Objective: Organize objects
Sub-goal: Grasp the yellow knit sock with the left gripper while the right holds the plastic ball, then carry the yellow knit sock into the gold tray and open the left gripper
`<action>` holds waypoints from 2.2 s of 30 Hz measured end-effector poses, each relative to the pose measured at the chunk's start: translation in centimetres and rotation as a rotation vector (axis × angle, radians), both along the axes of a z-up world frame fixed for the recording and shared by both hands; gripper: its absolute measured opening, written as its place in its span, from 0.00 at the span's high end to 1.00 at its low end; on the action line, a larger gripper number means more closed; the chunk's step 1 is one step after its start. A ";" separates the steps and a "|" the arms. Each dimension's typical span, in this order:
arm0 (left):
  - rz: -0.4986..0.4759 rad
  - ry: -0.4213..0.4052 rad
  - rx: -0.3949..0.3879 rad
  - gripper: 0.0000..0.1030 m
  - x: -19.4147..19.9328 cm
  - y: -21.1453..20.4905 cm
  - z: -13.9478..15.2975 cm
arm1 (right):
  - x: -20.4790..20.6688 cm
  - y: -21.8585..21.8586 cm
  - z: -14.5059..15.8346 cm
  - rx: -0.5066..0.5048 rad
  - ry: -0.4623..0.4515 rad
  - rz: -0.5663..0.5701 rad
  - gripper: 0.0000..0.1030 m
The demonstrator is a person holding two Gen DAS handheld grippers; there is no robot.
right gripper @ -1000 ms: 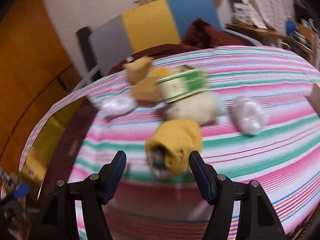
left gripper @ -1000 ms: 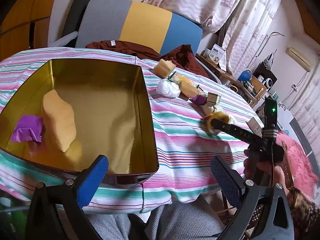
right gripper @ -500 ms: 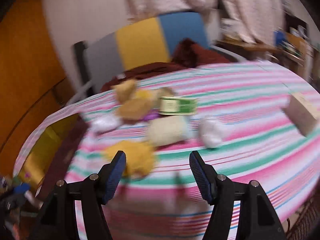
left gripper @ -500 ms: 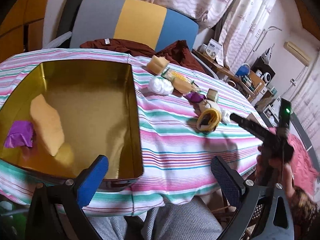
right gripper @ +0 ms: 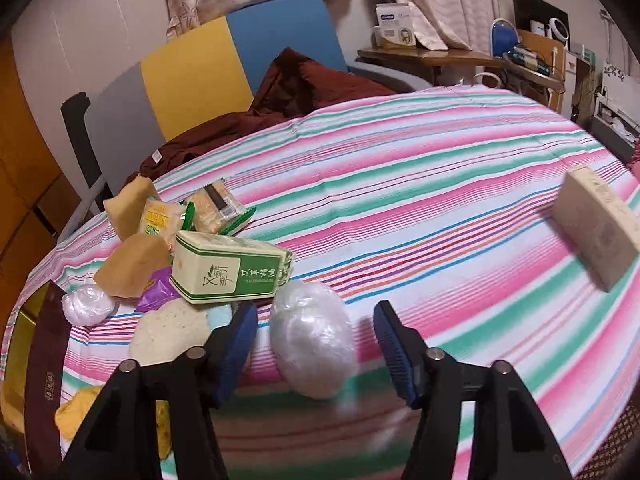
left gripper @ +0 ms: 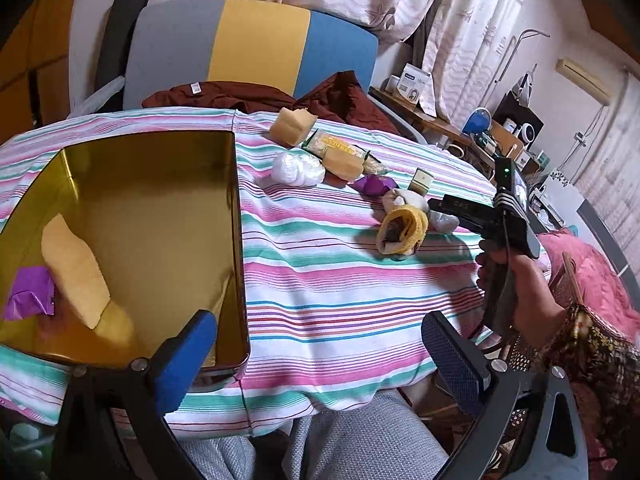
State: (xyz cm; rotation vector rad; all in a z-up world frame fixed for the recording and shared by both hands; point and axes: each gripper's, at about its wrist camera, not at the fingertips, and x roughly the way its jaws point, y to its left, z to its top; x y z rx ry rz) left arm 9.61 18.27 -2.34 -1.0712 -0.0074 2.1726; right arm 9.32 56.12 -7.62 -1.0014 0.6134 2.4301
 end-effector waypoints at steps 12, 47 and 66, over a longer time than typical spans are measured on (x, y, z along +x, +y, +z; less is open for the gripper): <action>-0.026 0.000 -0.017 0.00 -0.9 3.1 -0.1 | 0.6 -1.3 -1.5 0.112 0.010 -0.048 0.64; -0.302 0.083 -0.183 0.58 -4.8 21.2 -4.9 | 1.2 -1.1 -2.0 0.155 0.019 -0.124 0.64; -0.222 0.003 -0.037 0.60 -4.0 15.1 -2.4 | 0.9 -1.4 -2.2 0.178 -0.001 -0.134 0.64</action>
